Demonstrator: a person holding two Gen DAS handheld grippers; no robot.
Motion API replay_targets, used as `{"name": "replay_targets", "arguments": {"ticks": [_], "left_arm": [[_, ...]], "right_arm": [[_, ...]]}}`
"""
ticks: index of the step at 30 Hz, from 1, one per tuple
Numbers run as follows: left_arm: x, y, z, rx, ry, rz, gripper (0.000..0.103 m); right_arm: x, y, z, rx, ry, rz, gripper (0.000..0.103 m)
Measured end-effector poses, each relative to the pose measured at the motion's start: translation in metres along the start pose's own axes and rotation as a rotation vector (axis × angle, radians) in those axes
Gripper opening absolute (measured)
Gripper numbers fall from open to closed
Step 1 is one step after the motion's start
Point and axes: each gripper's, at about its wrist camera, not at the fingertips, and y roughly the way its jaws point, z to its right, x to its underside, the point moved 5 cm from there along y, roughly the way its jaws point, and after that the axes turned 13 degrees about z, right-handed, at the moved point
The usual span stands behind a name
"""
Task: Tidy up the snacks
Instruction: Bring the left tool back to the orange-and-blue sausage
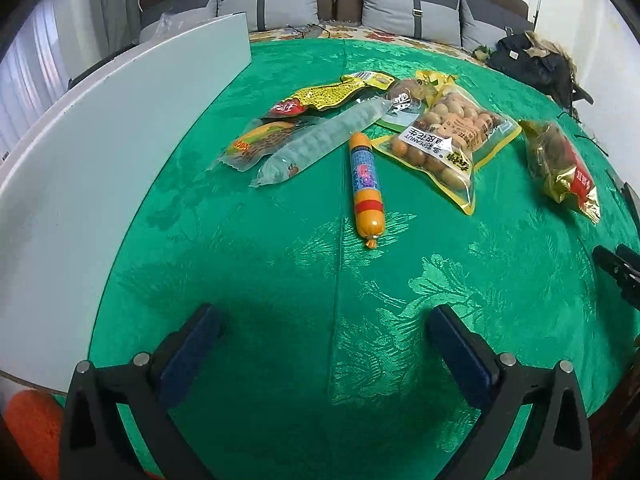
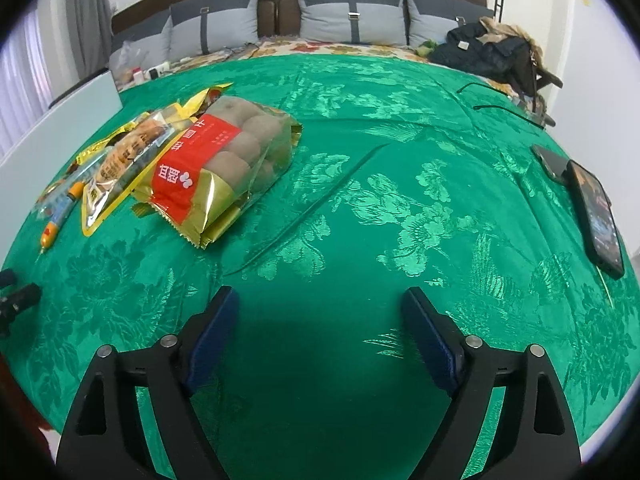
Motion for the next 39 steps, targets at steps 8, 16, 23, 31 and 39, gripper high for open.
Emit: {"name": "replay_targets", "arguments": {"ticks": [8,16,23,31,39], "left_arm": [[-0.0003,-0.0011,0.0003,0.001,0.008,0.002,0.103],[0.0002,-0.0015,0.0009,0.000,0.009,0.003,0.103],[0.0002,-0.0017,0.0010,0.000,0.009,0.003,0.103],[0.0003,-0.0017,0.0009,0.000,0.009,0.003,0.103],[-0.0006,-0.0016,0.0009,0.003,0.010,-0.012,0.103]], "right_arm": [[0.0002,0.0001,-0.0008,0.002,-0.001,0.004,0.089],[0.0003,0.0002,-0.0009,0.002,-0.001,0.004,0.089],[0.0002,0.0003,-0.0009,0.002,-0.001,0.004,0.089],[0.0002,0.0003,-0.0010,0.002,-0.001,0.003,0.089],[0.0001,0.0003,-0.0009,0.002,-0.001,0.003,0.089]]}}
